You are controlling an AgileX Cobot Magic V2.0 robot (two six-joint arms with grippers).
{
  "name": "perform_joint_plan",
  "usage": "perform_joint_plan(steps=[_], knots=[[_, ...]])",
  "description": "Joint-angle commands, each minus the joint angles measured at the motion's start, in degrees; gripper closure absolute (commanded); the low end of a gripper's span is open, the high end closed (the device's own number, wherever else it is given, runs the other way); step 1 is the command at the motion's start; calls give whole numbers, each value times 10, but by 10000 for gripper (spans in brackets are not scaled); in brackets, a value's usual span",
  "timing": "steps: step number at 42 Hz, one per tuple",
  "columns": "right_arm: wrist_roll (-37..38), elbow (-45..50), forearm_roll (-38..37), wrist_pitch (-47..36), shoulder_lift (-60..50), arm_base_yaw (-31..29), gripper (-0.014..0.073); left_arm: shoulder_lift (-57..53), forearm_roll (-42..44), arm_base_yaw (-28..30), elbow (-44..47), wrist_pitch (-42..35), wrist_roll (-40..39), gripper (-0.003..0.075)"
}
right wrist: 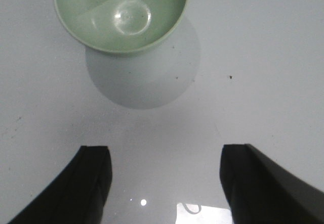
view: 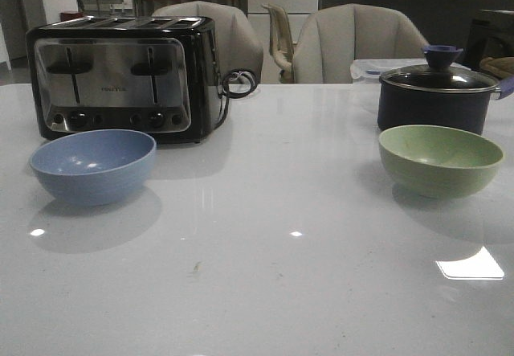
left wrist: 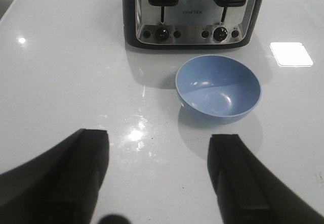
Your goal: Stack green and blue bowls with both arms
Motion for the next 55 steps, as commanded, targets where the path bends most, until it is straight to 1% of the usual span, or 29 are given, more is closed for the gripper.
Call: perform_joint_plan(steps=[1,7,15,24,32,35,41,47,50,55], knots=[[5,-53,8,-38,42,-19,33,6,-9,-1,-16,-44,-6,175],[5,-118,31,-37,123,-42,33,6,-9,-1,-16,-43,-6,175],[5,-210,63,-33,228,-43,35,6,-9,-1,-16,-43,-6,175],[-12,-311,72,17,353,-43,35,6,-9,-1,-16,-43,-6,175],[-33,-382,81,72,433,-43,37,6,-9,-1,-16,-43,-6,175],[-37,-402,81,89,453,-43,79,6,-9,-1,-16,-43,-6,175],[-38,-419,81,102,470,-43,267,6,-9,-1,-16,-43,-6,175],[-38,-419,82,103,469,-43,418,6,-9,-1,-16,-43,-6,175],[-38,-419,82,110,467,-43,479,6,-9,-1,-16,-43,-6,175],[-39,-419,82,122,452,-43,540,6,-9,-1,-16,-43,-6,175]])
